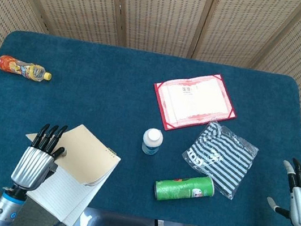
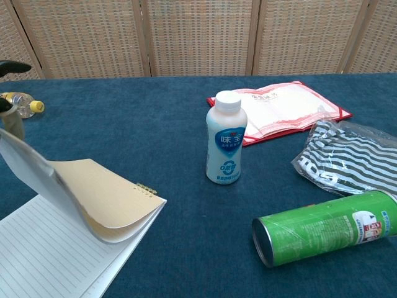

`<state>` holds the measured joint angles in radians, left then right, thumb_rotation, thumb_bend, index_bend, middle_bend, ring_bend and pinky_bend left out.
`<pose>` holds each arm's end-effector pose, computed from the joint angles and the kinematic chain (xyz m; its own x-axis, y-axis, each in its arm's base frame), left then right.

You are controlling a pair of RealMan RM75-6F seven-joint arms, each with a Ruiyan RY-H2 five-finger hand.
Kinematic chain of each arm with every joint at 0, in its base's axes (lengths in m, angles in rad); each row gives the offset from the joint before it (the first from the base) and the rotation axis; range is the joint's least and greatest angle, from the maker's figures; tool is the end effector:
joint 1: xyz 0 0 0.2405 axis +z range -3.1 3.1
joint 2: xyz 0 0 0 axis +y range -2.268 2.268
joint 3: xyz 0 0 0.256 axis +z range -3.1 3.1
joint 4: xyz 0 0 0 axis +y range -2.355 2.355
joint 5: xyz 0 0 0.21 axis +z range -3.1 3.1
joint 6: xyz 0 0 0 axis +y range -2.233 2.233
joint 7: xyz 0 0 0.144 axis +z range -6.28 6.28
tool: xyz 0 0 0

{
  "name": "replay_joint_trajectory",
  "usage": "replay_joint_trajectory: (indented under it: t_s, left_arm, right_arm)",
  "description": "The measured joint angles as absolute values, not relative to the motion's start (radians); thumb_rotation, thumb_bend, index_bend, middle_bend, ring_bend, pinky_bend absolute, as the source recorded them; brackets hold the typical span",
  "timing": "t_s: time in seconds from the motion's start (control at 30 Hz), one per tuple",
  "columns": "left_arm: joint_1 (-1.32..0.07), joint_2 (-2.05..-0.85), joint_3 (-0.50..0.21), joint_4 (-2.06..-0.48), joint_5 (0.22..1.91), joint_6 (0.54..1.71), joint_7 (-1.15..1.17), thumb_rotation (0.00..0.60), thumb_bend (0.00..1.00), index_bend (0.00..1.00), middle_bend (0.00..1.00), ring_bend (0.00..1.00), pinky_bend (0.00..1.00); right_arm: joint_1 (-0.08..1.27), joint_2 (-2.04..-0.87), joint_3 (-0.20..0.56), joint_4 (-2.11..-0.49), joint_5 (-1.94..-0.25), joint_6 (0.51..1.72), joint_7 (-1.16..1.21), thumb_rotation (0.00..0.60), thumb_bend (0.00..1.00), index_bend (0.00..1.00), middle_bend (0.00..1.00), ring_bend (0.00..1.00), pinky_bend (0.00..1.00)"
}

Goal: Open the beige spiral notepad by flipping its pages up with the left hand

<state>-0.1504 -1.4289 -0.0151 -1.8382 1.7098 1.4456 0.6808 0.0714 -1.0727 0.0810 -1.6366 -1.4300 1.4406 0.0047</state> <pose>-0.1809 0.1738 0.0551 0.5285 -0.0850 0.8447 0.7942 -0.3018 -0.5273 -0.3209 -0.1828 0.1743 0.4004 -0.0190 0.9161 -0.9135 0.0698 0.4007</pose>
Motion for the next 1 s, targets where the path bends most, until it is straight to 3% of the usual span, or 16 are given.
replay_joint_trajectory:
  t_s: [0.57,1.0]
  left_arm:
    - [-0.328,-1.489,-0.225,-1.780,1.486,1.299,0.760,0.600,0.64,0.80,0.00,0.00,0.00]
    - [-0.416,-1.523,-0.293,-1.729,1.388,1.275,0.811,0.600,0.64,0.80,0.00,0.00,0.00]
  right_arm:
    - [0.058,-1.074,0.102,-1.625,-1.414,1.478,0.029,0.600,0.21,0.03,0.00,0.00,0.00]
    - [0.053,-1.078,0.107,-1.620,-1.419,1.490,0.036,0.600,0.21,0.03,0.00,0.00,0.00]
